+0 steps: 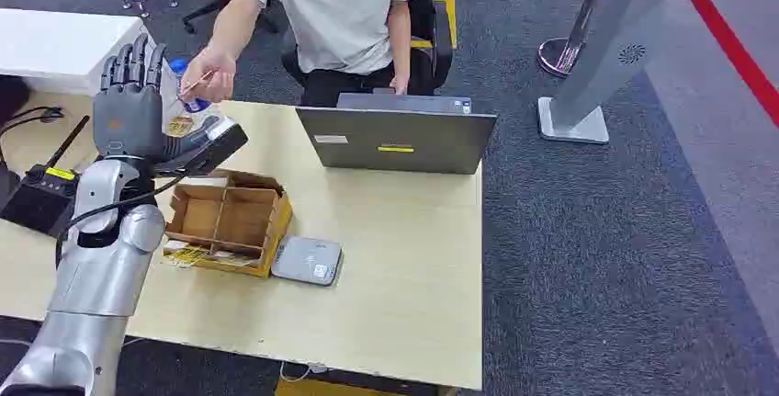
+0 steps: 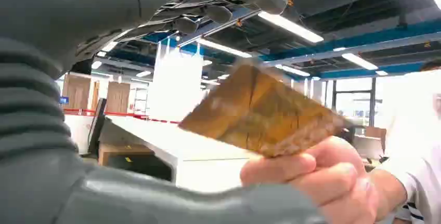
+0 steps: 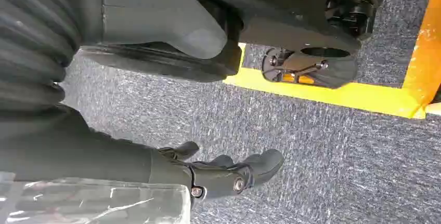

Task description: Pass the card to the sensor for recognition and then transmit it.

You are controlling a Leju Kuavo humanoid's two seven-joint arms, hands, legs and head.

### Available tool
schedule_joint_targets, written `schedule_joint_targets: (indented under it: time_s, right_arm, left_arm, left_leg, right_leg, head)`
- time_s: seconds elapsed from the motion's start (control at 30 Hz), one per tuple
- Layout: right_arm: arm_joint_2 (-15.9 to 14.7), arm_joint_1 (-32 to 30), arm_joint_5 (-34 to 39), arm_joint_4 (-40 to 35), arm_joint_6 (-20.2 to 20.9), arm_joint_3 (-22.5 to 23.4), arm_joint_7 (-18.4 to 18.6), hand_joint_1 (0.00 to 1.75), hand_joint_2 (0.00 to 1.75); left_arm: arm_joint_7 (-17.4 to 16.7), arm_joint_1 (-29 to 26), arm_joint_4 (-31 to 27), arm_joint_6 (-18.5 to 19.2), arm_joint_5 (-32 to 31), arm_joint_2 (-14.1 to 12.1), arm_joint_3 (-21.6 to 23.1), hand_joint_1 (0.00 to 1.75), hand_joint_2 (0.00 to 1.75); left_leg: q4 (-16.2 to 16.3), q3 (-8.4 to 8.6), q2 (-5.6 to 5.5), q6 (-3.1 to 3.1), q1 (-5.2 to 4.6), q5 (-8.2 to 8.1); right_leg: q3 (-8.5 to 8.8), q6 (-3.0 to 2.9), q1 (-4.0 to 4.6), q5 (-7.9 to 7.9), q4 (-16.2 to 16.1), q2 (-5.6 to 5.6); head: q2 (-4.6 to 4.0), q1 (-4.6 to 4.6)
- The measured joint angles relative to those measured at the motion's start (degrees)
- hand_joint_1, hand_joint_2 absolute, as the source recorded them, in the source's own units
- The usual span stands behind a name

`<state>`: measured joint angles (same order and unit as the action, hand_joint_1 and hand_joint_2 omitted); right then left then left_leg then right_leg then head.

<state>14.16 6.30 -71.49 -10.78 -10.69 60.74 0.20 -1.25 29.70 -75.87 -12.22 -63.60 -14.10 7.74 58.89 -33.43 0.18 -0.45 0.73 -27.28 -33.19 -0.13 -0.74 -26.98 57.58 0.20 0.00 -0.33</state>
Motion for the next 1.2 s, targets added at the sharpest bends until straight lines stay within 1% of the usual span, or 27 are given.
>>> schedule_joint_targets:
  time_s: [0.57, 0.6, 0.63, 0.67, 0.7, 0.73, 0.87, 1.2]
  right_arm:
    - [0.00, 0.01, -0.31, 0.00, 0.02, -0.17, 0.11, 0.00, 1.75]
    - [0.00, 0.02, -0.31, 0.00, 0.00, -0.20, 0.15, 0.00, 1.75]
    - [0.00, 0.02, -0.31, 0.00, 0.00, -0.20, 0.15, 0.00, 1.75]
    - [0.00, 0.02, -0.31, 0.00, 0.00, -0.20, 0.15, 0.00, 1.75]
    - [0.00, 0.02, -0.33, 0.00, 0.00, -0.20, 0.15, 0.00, 1.75]
    - [0.00, 0.03, -0.33, 0.00, 0.00, -0.20, 0.15, 0.00, 1.75]
    - [0.00, 0.02, -0.33, 0.00, 0.00, -0.20, 0.15, 0.00, 1.75]
    - [0.00, 0.02, -0.33, 0.00, 0.00, -0.20, 0.07, 0.00, 1.75]
  left_arm:
    - [-0.35, 0.07, 0.13, 0.26, 0.24, 0.52, -0.46, 0.00, 1.75]
    - [-0.35, 0.08, 0.13, 0.37, 0.31, 0.52, -0.46, 0.00, 0.00]
    - [-0.35, 0.08, 0.13, 0.61, 0.42, 0.52, -0.46, 0.00, 0.00]
    - [-0.28, 0.07, 0.15, 0.96, 0.78, 0.52, -0.46, 1.75, 0.00]
    - [0.35, 0.06, 0.15, 1.20, 1.13, 0.52, -0.46, 1.75, 0.00]
    - [0.89, 0.04, 0.15, 1.25, 1.38, 0.50, -0.46, 1.75, 1.75]
    - [1.92, -0.20, 0.15, 1.49, 1.90, 0.44, -0.46, 1.75, 1.75]
    - [2.10, -0.36, 0.15, 2.16, 2.08, 0.44, -0.46, 1.75, 1.75]
  left_leg:
    - [0.00, 0.00, 0.00, 0.00, 0.00, 0.00]
    - [0.00, 0.00, 0.00, 0.00, 0.00, 0.00]
    - [0.00, 0.00, 0.00, 0.00, 0.00, 0.00]
    - [0.00, 0.00, 0.00, 0.00, 0.00, 0.00]
    - [0.00, -0.01, 0.00, 0.00, 0.00, 0.00]
    - [0.00, -0.01, 0.00, 0.00, 0.00, 0.00]
    - [0.00, 0.00, 0.00, 0.00, 0.00, 0.00]
    - [0.00, 0.00, 0.00, 0.00, 0.00, 0.00]
  right_leg:
    - [0.00, 0.00, 0.00, 0.00, 0.00, 0.00]
    - [0.00, 0.00, 0.00, 0.00, 0.00, 0.00]
    - [0.00, 0.00, 0.00, 0.00, 0.00, 0.00]
    - [0.00, 0.00, 0.00, 0.00, 0.00, 0.00]
    - [0.00, 0.00, 0.00, 0.00, 0.00, 0.00]
    - [0.00, 0.00, 0.00, 0.00, 0.00, 0.00]
    - [0.00, 0.00, 0.00, 0.00, 0.00, 0.00]
    - [0.01, 0.00, 0.00, 0.00, 0.00, -0.01]
  head:
    - [0.00, 0.00]
    - [0.00, 0.00]
    - [0.00, 0.00]
    - [0.00, 0.02]
    - [0.00, -0.02]
    - [0.00, 0.02]
    - [0.00, 0.00]
    - [0.00, 0.00]
